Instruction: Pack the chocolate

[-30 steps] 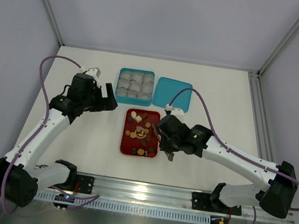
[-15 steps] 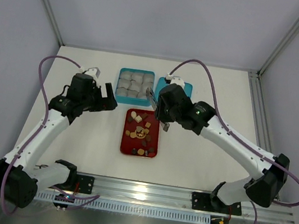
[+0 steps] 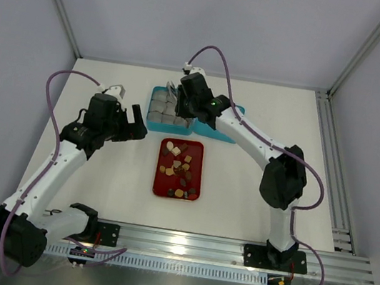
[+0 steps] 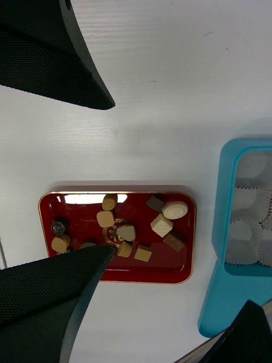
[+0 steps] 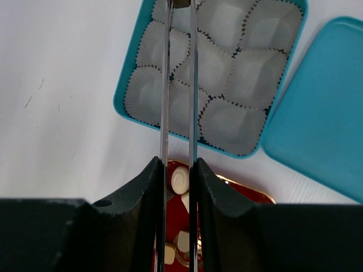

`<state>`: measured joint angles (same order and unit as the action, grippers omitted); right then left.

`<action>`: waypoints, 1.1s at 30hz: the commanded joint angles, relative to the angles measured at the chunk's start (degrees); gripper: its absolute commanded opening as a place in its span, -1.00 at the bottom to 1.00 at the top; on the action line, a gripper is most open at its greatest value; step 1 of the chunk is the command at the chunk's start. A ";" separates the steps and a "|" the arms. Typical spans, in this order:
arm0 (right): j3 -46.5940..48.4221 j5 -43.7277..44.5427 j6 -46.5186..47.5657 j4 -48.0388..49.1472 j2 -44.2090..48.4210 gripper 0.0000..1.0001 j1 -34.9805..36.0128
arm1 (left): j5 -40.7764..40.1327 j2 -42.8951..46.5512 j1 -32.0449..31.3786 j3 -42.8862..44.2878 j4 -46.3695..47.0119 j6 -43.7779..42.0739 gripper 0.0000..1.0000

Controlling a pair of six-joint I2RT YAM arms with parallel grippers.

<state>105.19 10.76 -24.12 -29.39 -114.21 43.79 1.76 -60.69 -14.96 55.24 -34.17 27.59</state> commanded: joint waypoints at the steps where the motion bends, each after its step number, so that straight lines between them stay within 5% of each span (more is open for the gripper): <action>1: 6.52 -2.59 2.06 5.21 -2.59 -0.66 0.24 | -1.06 1.18 0.37 0.22 0.60 -0.52 0.99; 19: 13.46 -2.86 0.48 4.08 -13.93 -0.64 0.15 | -1.23 1.45 0.37 -0.22 0.51 -0.70 1.00; 33: 14.87 -1.10 1.27 1.97 -14.55 -0.30 0.15 | -1.23 1.71 0.37 -0.31 0.60 -0.70 0.99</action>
<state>116.88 8.45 -23.57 -28.21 -129.27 43.79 1.13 -60.45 -14.96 55.22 -34.17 27.59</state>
